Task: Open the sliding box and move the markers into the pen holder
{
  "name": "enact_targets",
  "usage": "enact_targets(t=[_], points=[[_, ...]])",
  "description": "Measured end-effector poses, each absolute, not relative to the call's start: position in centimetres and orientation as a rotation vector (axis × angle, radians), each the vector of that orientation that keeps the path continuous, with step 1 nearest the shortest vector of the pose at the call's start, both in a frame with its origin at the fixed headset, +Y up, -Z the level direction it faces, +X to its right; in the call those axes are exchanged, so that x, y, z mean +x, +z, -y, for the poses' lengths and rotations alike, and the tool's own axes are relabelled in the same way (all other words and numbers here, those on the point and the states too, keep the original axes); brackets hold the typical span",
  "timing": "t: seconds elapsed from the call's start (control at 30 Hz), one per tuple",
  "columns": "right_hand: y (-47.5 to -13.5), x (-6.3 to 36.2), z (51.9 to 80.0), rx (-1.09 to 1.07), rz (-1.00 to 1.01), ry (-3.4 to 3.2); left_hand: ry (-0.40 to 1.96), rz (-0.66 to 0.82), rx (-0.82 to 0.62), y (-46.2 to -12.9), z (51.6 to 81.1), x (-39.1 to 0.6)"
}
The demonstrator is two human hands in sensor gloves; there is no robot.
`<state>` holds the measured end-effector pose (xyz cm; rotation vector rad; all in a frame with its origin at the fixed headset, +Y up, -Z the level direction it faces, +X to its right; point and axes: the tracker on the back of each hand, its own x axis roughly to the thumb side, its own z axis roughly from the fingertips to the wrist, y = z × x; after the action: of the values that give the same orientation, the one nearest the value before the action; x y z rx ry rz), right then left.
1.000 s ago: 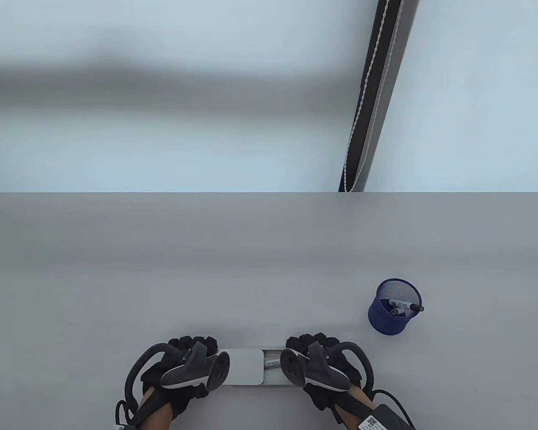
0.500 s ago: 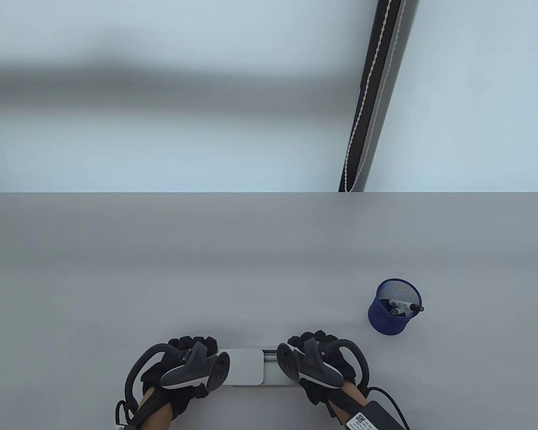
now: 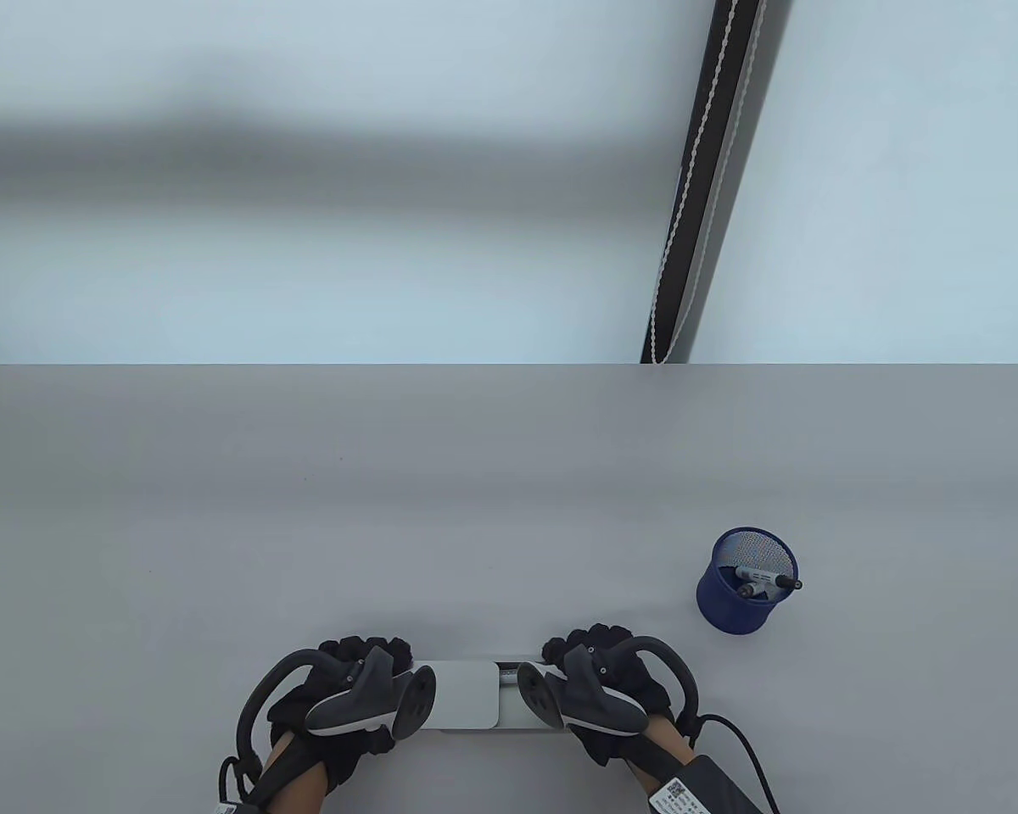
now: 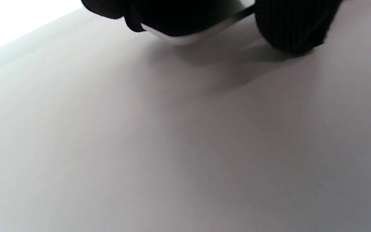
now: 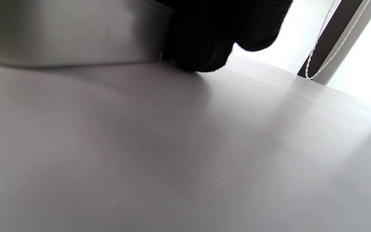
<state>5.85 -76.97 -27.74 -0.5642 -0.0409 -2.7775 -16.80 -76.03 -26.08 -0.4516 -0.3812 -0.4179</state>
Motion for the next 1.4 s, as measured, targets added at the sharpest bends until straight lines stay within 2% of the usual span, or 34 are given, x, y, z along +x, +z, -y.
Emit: enact_targets(t=[0.5,1.4], points=[[-27.3,6.7,76.4,-0.619,-0.035,-2.861,-0.418,0.381,-0.45,-26.1,76.0,-16.7],[-27.5,9.3,75.5,-0.553,0.029,-3.084,-0.424,0.392,-0.45,-26.0,76.0,-16.6]])
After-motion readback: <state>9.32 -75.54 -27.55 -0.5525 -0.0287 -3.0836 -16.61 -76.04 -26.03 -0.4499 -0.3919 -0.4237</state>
